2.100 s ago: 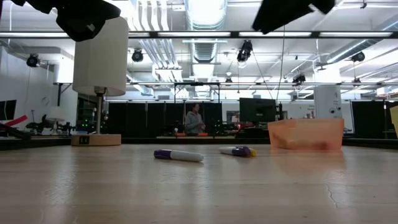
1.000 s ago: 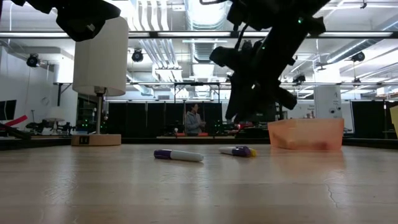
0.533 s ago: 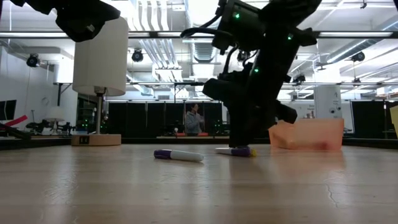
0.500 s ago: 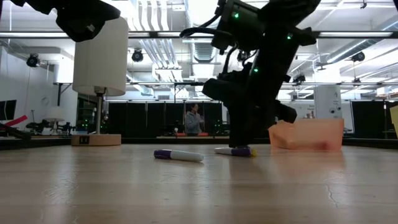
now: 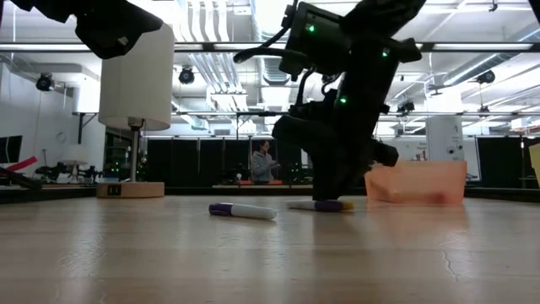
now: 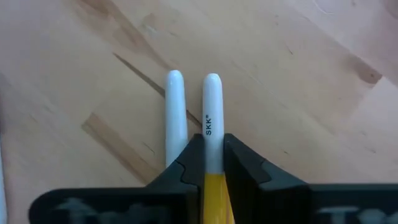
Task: Pick & Place Markers
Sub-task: Put the yellow highlighter pen into the yellow bin
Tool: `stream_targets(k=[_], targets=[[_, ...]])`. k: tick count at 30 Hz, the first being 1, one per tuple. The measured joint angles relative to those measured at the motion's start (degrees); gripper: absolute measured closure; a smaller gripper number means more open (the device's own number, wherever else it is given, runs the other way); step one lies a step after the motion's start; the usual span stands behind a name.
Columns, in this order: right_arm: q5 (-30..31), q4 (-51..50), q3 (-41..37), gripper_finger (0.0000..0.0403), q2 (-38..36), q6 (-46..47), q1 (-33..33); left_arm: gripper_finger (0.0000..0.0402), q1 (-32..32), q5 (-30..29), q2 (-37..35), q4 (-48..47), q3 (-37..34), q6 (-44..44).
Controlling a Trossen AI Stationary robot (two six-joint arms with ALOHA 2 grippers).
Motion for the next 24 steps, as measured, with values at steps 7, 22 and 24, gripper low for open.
stream_targets(k=[7, 22, 24], targets=[[2.6, -10.3, 4.3, 0.0371, -5.6, -1.2, 2.1, 0.0227, 0.0, 0.0, 0.0, 0.0, 0.0, 0.0], [3.8, -41.2, 11.4, 0.0373, -8.6, 24.6, 21.2, 0.0227, 0.0, 0.0, 0.0, -0.9, 0.0, 0.0], [2.9, -43.5, 11.6, 0.0373, -8.4, 29.1, 24.2, 0.0227, 0.0, 0.0, 0.0, -0.9, 0.0, 0.0]])
